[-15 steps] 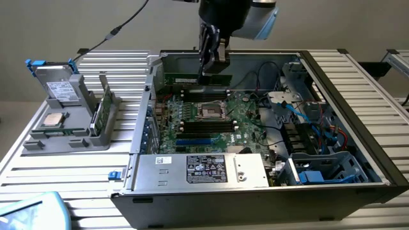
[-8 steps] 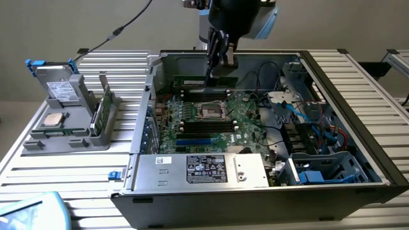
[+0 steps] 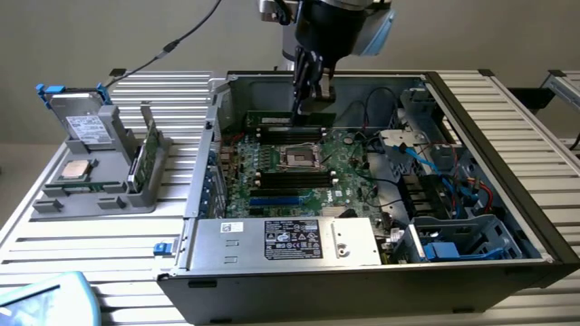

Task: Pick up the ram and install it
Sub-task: 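Pick up the ram and move it above insertion slot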

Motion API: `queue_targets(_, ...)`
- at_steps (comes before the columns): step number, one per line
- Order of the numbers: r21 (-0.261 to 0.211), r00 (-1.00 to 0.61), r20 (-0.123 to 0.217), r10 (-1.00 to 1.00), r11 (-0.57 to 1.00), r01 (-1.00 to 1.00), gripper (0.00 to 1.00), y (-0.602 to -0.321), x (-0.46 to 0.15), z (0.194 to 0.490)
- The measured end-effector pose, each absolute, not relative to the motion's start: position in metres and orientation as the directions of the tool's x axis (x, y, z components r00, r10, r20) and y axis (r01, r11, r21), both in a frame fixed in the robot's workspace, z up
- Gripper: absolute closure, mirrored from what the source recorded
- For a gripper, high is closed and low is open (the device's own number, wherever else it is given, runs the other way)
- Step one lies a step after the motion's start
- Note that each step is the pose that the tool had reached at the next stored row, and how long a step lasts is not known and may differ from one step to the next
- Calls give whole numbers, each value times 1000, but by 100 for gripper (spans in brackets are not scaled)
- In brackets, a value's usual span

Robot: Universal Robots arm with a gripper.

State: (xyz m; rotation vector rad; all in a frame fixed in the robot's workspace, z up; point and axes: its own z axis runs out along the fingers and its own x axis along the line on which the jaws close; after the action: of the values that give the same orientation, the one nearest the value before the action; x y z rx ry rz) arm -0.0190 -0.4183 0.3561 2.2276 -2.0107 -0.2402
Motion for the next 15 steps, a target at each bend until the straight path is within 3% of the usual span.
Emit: queue_targets(15, 169, 100, -15, -995, -101, -980, 86, -406, -12, 347)
